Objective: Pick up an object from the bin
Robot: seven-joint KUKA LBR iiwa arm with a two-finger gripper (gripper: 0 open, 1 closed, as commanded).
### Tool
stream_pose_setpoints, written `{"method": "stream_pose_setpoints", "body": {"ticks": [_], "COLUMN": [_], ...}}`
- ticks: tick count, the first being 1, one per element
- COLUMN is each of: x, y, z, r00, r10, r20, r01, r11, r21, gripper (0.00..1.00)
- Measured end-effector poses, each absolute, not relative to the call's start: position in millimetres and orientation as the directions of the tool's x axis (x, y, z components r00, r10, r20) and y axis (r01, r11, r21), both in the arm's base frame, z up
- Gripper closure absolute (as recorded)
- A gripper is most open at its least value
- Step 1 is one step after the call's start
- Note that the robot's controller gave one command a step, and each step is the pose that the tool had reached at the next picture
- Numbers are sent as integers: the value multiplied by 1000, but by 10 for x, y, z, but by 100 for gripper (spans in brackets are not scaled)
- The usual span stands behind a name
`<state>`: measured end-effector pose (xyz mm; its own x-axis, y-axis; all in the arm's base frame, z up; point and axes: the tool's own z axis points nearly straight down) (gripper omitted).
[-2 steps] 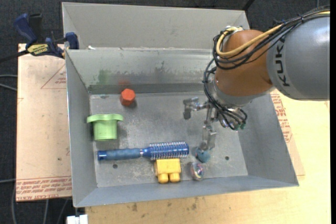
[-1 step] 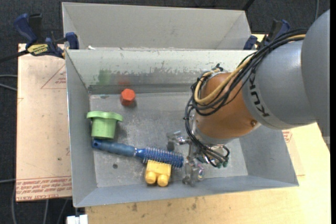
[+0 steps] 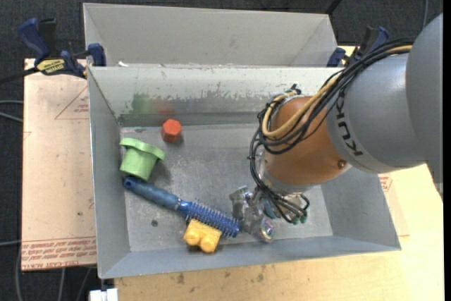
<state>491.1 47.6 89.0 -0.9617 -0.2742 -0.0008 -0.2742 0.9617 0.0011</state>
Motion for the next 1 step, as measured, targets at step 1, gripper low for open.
{"method": "stream_pose_setpoints", "body": {"ticks": [1], "x": [4959], "y": [466], "z": [2381], "r00": [-954], "r10": [-300], "r20": [-11], "r01": [-300], "r11": [954], "r21": [-2], "gripper": [100]}}
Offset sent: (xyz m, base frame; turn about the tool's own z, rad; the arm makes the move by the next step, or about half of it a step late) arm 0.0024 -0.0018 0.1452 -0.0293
